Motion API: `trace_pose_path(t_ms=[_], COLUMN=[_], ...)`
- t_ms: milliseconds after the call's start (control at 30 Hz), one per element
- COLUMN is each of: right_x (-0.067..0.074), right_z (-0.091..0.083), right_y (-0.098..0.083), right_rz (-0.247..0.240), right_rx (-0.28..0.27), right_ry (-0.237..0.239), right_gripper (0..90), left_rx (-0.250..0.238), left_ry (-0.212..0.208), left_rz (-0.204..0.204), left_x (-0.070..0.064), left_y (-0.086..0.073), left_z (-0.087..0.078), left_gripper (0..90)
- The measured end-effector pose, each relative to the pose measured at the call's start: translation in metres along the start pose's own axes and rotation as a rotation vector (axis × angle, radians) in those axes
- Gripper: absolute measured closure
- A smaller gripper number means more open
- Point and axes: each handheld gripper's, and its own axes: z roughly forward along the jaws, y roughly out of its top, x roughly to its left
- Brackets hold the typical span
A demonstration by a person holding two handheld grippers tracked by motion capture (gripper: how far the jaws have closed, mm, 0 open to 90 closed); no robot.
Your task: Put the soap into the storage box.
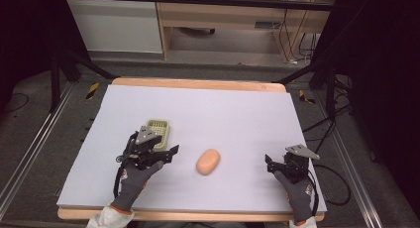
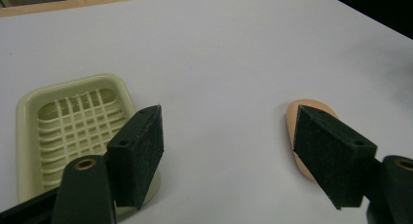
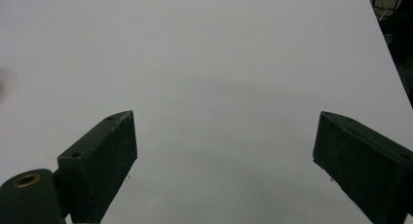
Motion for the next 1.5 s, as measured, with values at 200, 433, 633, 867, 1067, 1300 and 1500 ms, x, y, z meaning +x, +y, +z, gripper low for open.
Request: trace_pose_path(t_ms=[200, 433, 633, 867, 1067, 1300, 1500], right_x=[0.000, -0.001, -0.002, -0.001, -0.002, -0.002, -0.001], right_z=[0.001, 0.002, 0.001, 0.001, 0.002, 0.002, 0.002], right_y=[0.000, 0.000, 0.000, 0.000, 0.000, 0.000, 0.000], right_rz=[0.000, 0.006, 0.010, 0.012, 0.014, 0.015, 0.015], right_rx=[0.006, 0.012, 0.008, 0.011, 0.017, 0.020, 0.021], right_ry=[0.002, 0.004, 0.001, 0.000, 0.002, -0.003, -0.005], right_gripper=[9.0, 9.3, 9.3, 9.3, 9.7, 10.0, 10.0], left_rx=[0.012, 0.024, 0.050, 0.074, 0.097, 0.122, 0.136], left_ry=[-0.014, -0.038, -0.055, -0.065, -0.077, -0.100, -0.115], left_rz=[0.019, 0.040, 0.069, 0.083, 0.106, 0.130, 0.147], left_x=[-0.010, -0.024, -0.035, -0.044, -0.052, -0.064, -0.074], left_y=[0.003, 0.006, 0.006, 0.005, 0.004, 0.003, 0.002], left_z=[0.007, 0.017, 0.026, 0.035, 0.043, 0.051, 0.058], left_gripper=[25.6, 25.0, 24.7, 24.7, 24.4, 24.3, 24.3])
